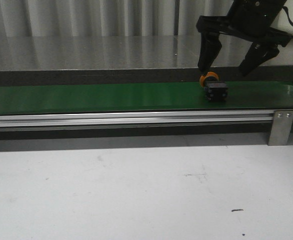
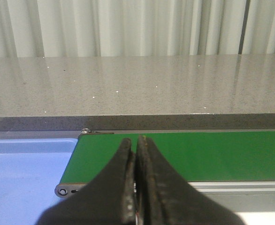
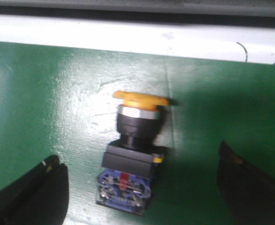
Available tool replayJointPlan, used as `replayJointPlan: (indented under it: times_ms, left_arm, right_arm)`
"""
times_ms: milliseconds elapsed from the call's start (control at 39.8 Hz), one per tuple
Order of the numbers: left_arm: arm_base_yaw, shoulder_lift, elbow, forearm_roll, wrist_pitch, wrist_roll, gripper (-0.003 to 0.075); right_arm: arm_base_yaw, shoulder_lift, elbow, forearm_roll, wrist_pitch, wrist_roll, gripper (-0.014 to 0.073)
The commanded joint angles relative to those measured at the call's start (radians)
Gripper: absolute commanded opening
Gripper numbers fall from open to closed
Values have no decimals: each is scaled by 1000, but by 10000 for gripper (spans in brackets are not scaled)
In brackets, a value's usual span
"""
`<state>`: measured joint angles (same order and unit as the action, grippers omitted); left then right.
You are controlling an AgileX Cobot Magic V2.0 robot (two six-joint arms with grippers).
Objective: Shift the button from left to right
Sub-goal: 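Lower the right gripper onto the button and close around its black base, then lift the button with the right gripper and carry it to the green tray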
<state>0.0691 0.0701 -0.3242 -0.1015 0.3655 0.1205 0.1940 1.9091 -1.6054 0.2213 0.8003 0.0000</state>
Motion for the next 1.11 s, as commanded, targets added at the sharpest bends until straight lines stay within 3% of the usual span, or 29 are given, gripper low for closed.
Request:
replayJointPlan:
  times_ms: [0, 277, 503, 578, 1081]
  left_arm:
    - [-3, 11, -24, -10, -83, 1, -21]
    - [-3, 11, -24, -10, -83, 1, -21]
    - [-3, 11, -24, -10, -83, 1, -21]
    - [-3, 11, -24, -10, -83, 1, -21]
    - [-3, 11, -24, -10, -83, 1, -21]
  right_arm:
    - [-3, -30, -42, 13, -24, 0, 654]
    - [-3, 6, -50, 13, -16, 0, 627]
    - [-3, 5, -51, 13, -6, 0, 314]
    - [-4, 5, -51, 11, -5, 0, 260]
    - [-10, -39, -108, -13, 23, 0, 247]
